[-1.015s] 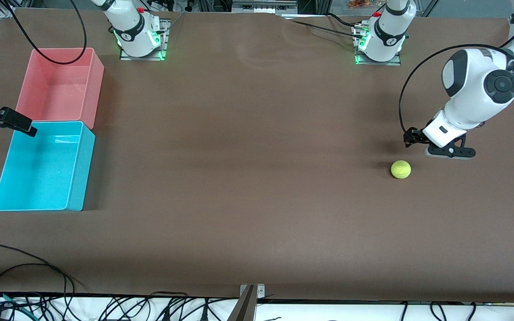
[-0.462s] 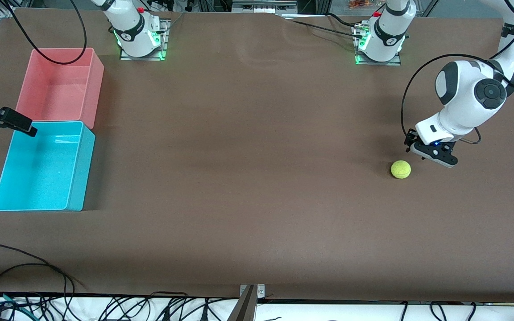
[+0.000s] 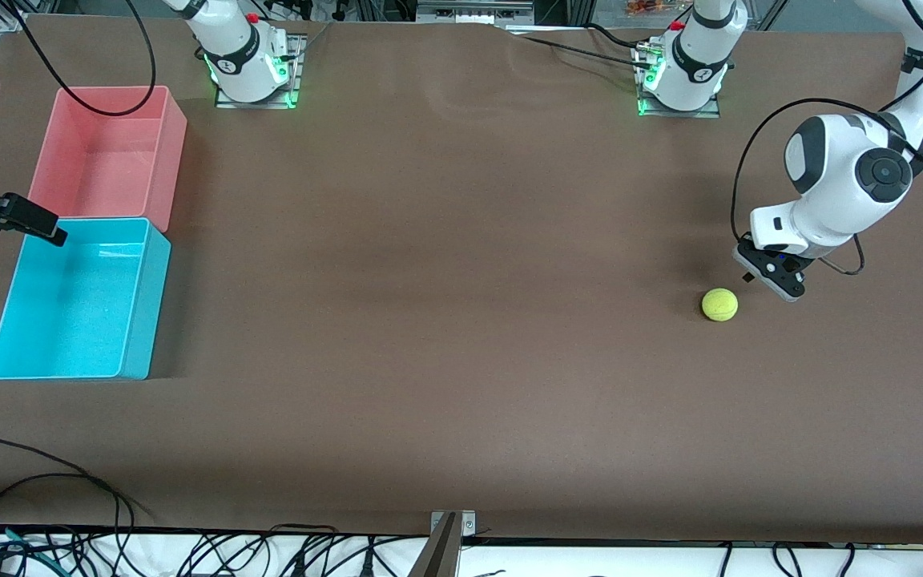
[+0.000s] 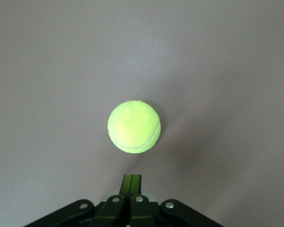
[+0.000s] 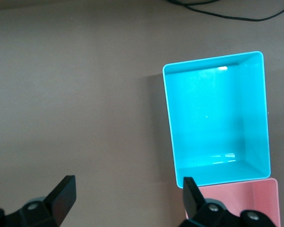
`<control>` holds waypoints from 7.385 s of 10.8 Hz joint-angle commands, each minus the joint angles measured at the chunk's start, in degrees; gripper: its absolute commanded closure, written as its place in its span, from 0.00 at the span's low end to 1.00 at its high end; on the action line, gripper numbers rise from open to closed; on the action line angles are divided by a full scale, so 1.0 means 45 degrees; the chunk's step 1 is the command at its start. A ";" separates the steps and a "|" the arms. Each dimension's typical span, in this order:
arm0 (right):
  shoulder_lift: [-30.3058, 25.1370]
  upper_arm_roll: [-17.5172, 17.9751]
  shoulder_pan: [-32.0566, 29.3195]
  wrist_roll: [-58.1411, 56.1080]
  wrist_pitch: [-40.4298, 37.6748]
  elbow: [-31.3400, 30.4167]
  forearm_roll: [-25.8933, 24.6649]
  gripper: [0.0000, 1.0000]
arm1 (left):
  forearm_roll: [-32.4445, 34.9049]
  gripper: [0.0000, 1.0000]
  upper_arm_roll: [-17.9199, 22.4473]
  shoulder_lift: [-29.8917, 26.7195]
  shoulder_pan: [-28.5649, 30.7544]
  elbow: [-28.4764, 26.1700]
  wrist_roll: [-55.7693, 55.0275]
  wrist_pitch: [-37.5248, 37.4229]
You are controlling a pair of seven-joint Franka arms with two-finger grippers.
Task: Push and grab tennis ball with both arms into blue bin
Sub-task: 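Move the left gripper down beside the tennis ball, then push the tennis ball with the left gripper toward the blue bin, then raise the left gripper away while the right gripper reaches over the bins, then lower the right gripper onto the tennis ball beside the bins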
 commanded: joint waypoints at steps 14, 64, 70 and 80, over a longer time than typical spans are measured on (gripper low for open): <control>0.0322 -0.0001 0.0129 0.0235 -0.0200 0.0181 0.0172 0.00 | 0.0196 1.00 0.0563 0.3229 0.0354 0.1189 0.7938 0.2258; 0.1396 0.0077 0.0461 0.5807 0.4073 -0.4154 0.0250 0.00 | -0.0057 0.00 -0.1256 -0.3136 -0.1110 0.8998 -0.7705 -1.2833; 0.1962 -0.0253 0.0286 1.5104 0.4097 -0.3979 0.0036 0.00 | -0.0233 0.00 -0.1835 -0.3272 -0.1149 0.9099 -0.9424 -1.4597; 0.2570 -0.0626 0.0735 2.2853 0.4331 -0.4718 -0.1039 0.00 | -0.0271 0.00 -0.2387 -0.3214 -0.1169 0.9900 -0.9522 -1.4597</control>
